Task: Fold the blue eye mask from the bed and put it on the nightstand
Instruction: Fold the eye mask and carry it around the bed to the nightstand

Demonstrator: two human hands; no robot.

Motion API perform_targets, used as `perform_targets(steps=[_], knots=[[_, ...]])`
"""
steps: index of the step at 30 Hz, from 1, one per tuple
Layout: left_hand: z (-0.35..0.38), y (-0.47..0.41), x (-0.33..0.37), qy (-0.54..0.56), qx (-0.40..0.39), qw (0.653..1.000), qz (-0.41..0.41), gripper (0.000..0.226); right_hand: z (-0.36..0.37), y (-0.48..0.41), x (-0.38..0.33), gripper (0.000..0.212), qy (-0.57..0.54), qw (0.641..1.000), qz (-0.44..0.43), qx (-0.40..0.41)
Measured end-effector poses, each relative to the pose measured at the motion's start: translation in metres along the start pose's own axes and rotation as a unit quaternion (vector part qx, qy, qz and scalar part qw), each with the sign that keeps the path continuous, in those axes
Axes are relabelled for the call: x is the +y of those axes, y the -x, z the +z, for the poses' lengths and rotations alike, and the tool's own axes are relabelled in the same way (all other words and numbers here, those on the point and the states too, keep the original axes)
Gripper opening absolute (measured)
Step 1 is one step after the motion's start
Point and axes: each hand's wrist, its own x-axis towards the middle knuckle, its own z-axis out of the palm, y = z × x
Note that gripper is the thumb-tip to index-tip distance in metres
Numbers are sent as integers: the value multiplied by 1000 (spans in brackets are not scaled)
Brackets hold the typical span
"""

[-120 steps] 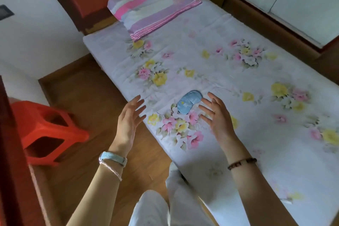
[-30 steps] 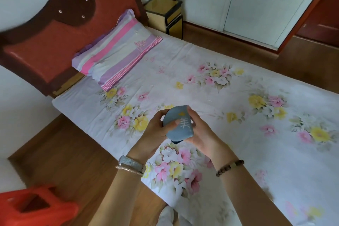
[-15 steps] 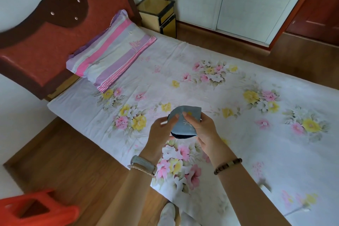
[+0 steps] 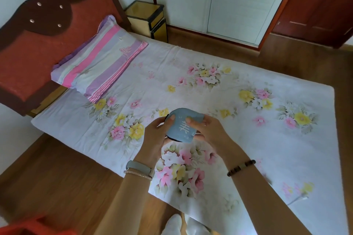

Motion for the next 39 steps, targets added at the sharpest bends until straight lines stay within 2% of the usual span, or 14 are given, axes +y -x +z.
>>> perform_targets(steps=[5, 12, 17, 22, 25, 29, 34, 37, 39], knots=[[-14, 12, 1, 58, -45, 996, -47, 39, 15, 20, 0, 19, -37, 999, -28, 10], [-59, 22, 10, 58, -84, 995, -1, 32, 45, 45, 10, 15, -85, 994, -43, 59], [-61, 27, 17, 37, -115, 993, -10, 49, 55, 67, 12, 19, -99, 987, -60, 108], [-27, 34, 12, -26, -196, 979, -45, 28, 29, 105, 17, 14, -138, 971, -74, 178], [8, 46, 4, -73, -269, 959, -59, 25, 1, 138, 21, 21, -156, 955, -90, 235], [64, 69, -15, -141, -361, 920, -68, 34, -40, 192, 28, 23, -171, 924, -120, 318], [130, 115, -56, -174, -442, 875, -91, 13, -86, 266, 49, 18, -208, 874, -139, 418], [164, 152, -86, -197, -484, 847, -99, 12, -110, 315, 68, 21, -229, 847, -146, 457], [184, 180, -107, -207, -513, 826, -109, 11, -124, 349, 82, 16, -251, 827, -153, 480]])
